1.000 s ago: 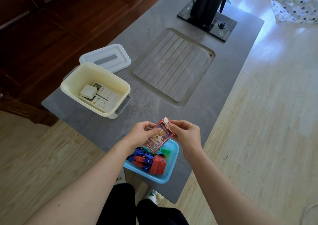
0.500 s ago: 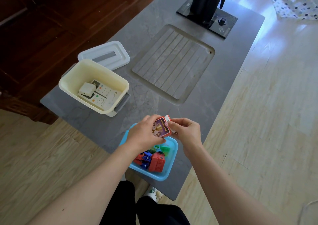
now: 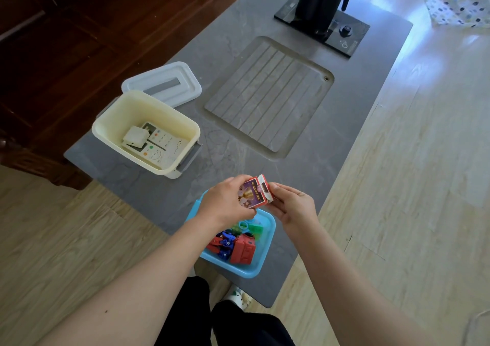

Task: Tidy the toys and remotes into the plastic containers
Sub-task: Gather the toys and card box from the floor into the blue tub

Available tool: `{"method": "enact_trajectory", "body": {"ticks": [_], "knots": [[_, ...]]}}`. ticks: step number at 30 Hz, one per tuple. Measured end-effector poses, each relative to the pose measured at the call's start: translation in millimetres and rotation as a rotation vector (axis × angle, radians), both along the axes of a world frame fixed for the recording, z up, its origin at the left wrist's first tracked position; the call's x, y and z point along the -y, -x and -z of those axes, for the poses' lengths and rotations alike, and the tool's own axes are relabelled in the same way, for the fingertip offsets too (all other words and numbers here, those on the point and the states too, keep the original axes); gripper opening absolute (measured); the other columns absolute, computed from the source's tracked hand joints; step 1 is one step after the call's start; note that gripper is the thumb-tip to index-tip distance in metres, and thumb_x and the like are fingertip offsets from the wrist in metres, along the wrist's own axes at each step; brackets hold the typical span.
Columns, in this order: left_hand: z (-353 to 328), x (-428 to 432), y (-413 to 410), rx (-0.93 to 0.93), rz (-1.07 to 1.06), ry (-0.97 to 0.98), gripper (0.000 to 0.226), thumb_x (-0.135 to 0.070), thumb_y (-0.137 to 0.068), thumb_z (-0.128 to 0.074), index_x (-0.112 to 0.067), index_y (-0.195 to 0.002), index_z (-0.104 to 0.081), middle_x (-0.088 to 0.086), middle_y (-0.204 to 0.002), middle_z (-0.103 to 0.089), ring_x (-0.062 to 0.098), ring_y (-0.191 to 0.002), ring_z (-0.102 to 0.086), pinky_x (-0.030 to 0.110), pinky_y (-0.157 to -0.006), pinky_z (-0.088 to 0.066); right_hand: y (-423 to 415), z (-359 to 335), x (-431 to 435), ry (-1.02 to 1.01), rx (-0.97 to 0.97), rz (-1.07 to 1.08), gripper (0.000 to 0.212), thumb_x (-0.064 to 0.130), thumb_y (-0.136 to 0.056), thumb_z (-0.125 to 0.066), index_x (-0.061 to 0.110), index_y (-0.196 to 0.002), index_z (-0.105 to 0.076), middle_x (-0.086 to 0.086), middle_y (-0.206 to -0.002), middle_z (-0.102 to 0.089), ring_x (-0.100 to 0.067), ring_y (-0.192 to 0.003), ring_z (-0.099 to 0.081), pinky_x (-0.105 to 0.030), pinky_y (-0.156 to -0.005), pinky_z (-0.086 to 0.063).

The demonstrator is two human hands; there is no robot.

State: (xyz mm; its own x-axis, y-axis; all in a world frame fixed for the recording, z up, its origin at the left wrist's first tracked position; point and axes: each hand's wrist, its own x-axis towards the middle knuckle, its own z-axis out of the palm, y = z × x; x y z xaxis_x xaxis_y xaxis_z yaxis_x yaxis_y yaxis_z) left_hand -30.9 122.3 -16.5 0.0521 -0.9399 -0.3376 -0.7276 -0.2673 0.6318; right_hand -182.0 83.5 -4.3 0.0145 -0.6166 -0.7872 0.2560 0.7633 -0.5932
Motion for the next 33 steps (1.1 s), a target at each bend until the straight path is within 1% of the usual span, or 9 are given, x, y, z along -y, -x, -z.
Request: {"method": "enact_trajectory", "body": {"ticks": [8, 12, 16, 19, 21, 24, 27, 31, 33], "knots": [[-2, 3, 0, -0.013, 0.001, -0.004, 0.064, -0.035, -0.064, -0.078, -0.036, -0.122, -0.051, -0.010, -0.105, -0.063, 0.011, -0.094, -0.061, 0.030, -0.080, -0.050, -1, -2, 4, 0.036, -0.087, -0.054, 0.006, -0.003, -0.079, -0.071, -0.005, -0.084, -0.070, -0.018, -0.077, -0.074, -0.022, -0.065, -0.073, -0.026, -0.054, -0.057], [-3, 6, 0, -0.031, -0.003, 0.004, 0.068, -0.034, -0.065, -0.078, -0.035, -0.126, -0.050, -0.008, -0.108, -0.063, 0.012, -0.096, -0.060, 0.032, -0.083, -0.051, -2, -3, 5, -0.001, 0.009, 0.027, 0.001, -0.005, -0.080, -0.068, -0.006, -0.081, -0.069, -0.015, -0.072, -0.073, -0.019, -0.061, -0.072, -0.026, -0.054, -0.058], [-2, 6, -5, -0.059, 0.021, 0.000, 0.071, -0.031, -0.065, -0.078, -0.034, -0.130, -0.049, -0.007, -0.109, -0.062, 0.012, -0.098, -0.059, 0.032, -0.085, -0.050, 4, -5, 5, -0.002, 0.055, -0.075, 0.007, -0.003, -0.081, -0.068, -0.006, -0.087, -0.069, -0.016, -0.078, -0.075, -0.021, -0.067, -0.073, -0.025, -0.054, -0.057], [-4, 5, -7, -0.114, 0.038, -0.017, 0.070, -0.026, -0.064, -0.077, -0.037, -0.128, -0.050, -0.007, -0.107, -0.061, 0.011, -0.097, -0.058, 0.028, -0.081, -0.049, 10, -3, 4, -0.036, 0.091, -0.155, 0.008, 0.000, -0.079, -0.070, 0.000, -0.087, -0.068, -0.017, -0.088, -0.074, -0.023, -0.075, -0.073, -0.027, -0.060, -0.059], [-5, 5, -7, -0.171, 0.041, -0.036, 0.070, -0.023, -0.063, -0.077, -0.039, -0.126, -0.051, -0.008, -0.107, -0.061, 0.007, -0.096, -0.058, 0.019, -0.075, -0.047, 14, -3, 4, -0.068, 0.148, -0.197, 0.014, 0.005, -0.074, -0.074, 0.004, -0.087, -0.067, -0.016, -0.093, -0.073, -0.023, -0.080, -0.072, -0.027, -0.065, -0.059], [-5, 5, -8, -0.222, 0.039, -0.053, 0.071, -0.018, -0.063, -0.076, -0.038, -0.127, -0.051, -0.010, -0.110, -0.060, 0.000, -0.094, -0.057, 0.007, -0.069, -0.039, 15, -4, 4, -0.086, 0.177, -0.235, 0.017, 0.005, -0.074, -0.075, 0.007, -0.089, -0.067, -0.014, -0.094, -0.074, -0.021, -0.078, -0.073, -0.026, -0.061, -0.058], [-4, 5, -10, -0.233, 0.042, -0.054, 0.072, -0.016, -0.062, -0.077, -0.037, -0.127, -0.052, -0.011, -0.111, -0.059, -0.005, -0.093, -0.055, 0.005, -0.068, -0.038, 14, -7, 5, -0.046, 0.121, -0.252, 0.016, -0.001, -0.077, -0.072, 0.004, -0.090, -0.066, -0.015, -0.090, -0.074, -0.022, -0.076, -0.073, -0.027, -0.060, -0.058], [-3, 3, -10, -0.251, 0.045, -0.064, 0.071, -0.015, -0.062, -0.078, -0.038, -0.125, -0.054, -0.015, -0.110, -0.059, -0.008, -0.093, -0.056, 0.001, -0.064, -0.041, 13, -15, 8, 0.009, 0.001, -0.325, 0.013, -0.007, -0.075, -0.072, 0.004, -0.077, -0.064, -0.015, -0.080, -0.074, -0.021, -0.067, -0.073, -0.026, -0.055, -0.057], [-1, 1, -9, -0.277, 0.014, -0.069, 0.071, -0.013, -0.061, -0.078, -0.039, -0.122, -0.055, -0.016, -0.108, -0.061, -0.011, -0.091, -0.056, -0.002, -0.065, -0.041, 12, -17, 9, 0.042, -0.050, -0.353, 0.015, -0.007, -0.074, -0.073, 0.004, -0.075, -0.062, -0.018, -0.083, -0.073, -0.023, -0.068, -0.073, -0.028, -0.057, -0.058]]}}
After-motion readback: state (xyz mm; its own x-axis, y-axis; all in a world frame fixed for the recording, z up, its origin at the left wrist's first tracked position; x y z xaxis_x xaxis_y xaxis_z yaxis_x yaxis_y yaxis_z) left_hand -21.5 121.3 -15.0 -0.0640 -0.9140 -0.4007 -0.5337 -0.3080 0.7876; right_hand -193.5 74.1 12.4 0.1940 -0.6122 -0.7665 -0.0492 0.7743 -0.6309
